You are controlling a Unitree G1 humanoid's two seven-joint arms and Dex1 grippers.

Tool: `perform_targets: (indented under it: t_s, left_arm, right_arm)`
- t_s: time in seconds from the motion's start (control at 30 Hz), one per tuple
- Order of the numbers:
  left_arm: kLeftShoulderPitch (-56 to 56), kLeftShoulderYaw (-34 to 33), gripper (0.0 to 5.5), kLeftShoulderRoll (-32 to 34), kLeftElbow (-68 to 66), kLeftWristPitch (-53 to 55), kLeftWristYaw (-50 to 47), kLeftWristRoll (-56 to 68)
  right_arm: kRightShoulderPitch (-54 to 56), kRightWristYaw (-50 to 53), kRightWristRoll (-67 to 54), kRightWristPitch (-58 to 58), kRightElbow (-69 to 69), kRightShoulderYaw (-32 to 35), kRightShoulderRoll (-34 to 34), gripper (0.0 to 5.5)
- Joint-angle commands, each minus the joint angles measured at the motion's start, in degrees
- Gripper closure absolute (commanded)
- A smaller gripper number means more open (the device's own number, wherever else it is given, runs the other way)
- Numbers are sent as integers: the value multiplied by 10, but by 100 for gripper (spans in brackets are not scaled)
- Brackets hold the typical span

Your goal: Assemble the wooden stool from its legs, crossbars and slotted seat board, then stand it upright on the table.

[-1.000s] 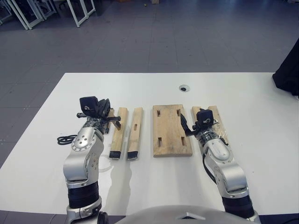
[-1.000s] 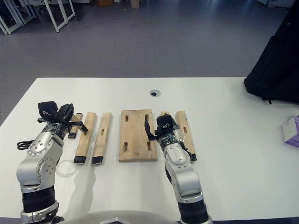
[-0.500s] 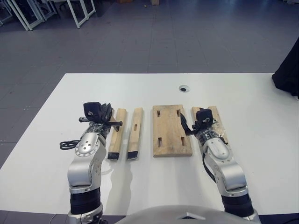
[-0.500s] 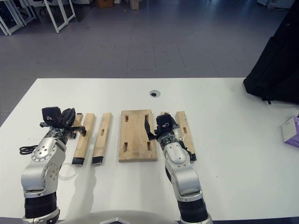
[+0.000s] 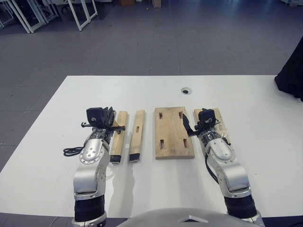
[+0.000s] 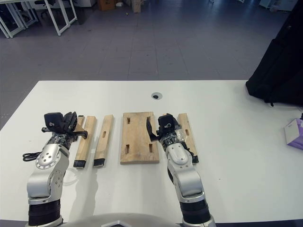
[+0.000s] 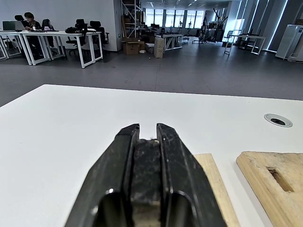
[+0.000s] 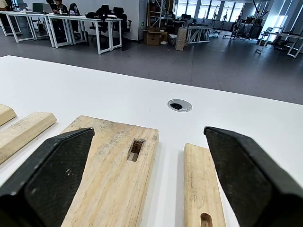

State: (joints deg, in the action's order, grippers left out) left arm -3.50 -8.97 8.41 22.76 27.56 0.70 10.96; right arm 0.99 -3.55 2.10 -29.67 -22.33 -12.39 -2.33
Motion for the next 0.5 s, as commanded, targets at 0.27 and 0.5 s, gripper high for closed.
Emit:
perform_targets:
  t_s: [0.27, 0.5]
  left_arm:
    - [-17, 17, 507, -23, -73, 123, -8, 11]
    - [9, 26, 507, -34, -9, 32, -37, -29]
  right_arm:
    - [19, -3, -2, -6, 5, 6, 2, 123]
    - [21, -2, -1, -4, 7, 8, 5, 123]
